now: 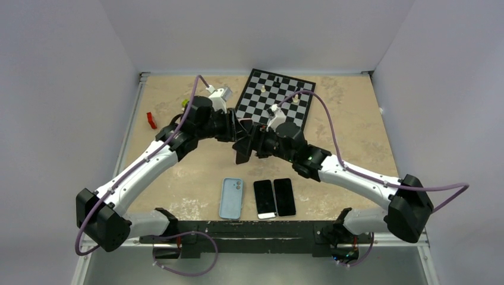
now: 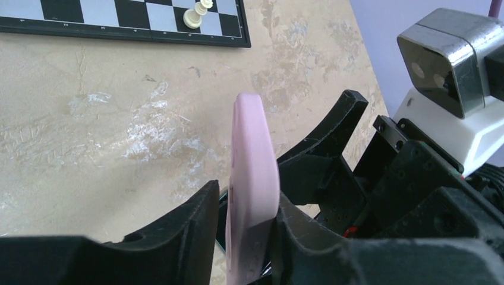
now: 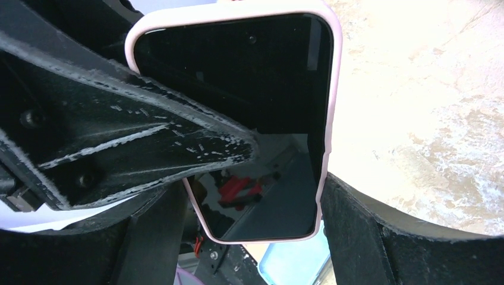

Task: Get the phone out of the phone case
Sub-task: Pick up the phone at the center of the board, then remove the phone case from the phone.

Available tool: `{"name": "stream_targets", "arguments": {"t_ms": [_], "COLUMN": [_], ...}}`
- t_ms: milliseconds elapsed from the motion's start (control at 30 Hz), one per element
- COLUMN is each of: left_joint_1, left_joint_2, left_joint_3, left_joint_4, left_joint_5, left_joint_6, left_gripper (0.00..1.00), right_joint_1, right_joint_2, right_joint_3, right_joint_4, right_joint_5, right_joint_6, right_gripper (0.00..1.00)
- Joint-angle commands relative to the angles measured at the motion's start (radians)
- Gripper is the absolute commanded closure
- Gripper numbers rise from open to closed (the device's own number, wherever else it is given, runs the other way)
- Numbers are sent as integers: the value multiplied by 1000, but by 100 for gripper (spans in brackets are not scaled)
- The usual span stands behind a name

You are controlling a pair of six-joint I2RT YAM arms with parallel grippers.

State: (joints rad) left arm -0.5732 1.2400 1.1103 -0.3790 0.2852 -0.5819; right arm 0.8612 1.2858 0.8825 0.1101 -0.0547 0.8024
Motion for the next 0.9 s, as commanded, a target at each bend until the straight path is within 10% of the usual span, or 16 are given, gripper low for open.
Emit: {"name": "stream_targets", "arguments": {"t_ms": [0, 100, 200, 267, 667, 867], "left_joint_1": [-11, -11, -9, -9, 23, 31], "left_joint_2": [20, 19, 0, -25, -46, -28], "left_joint_3": [3, 8, 8, 2, -6, 8], "left_joint_4": [31, 38, 43, 66, 226, 284], "left_joint_5": [28, 45, 40, 58, 386, 564], "left_joint_6": [2, 11, 43, 65, 124, 98], "left_gripper": [70, 94, 99, 100, 100, 100], "right_joint_1": [31, 38, 38, 38, 17, -200], "right_joint_2": [9, 0, -46, -72, -351, -481], "right_joint_3": [104, 121, 67, 41, -200, -339], "right_joint_4": [37, -26, -18, -35, -118, 20], "right_joint_5": [101, 138, 125, 99, 57, -384], "right_joint_6": [7, -9, -44, -87, -260, -272], "right_gripper": [100, 89, 33, 14, 6, 9]}}
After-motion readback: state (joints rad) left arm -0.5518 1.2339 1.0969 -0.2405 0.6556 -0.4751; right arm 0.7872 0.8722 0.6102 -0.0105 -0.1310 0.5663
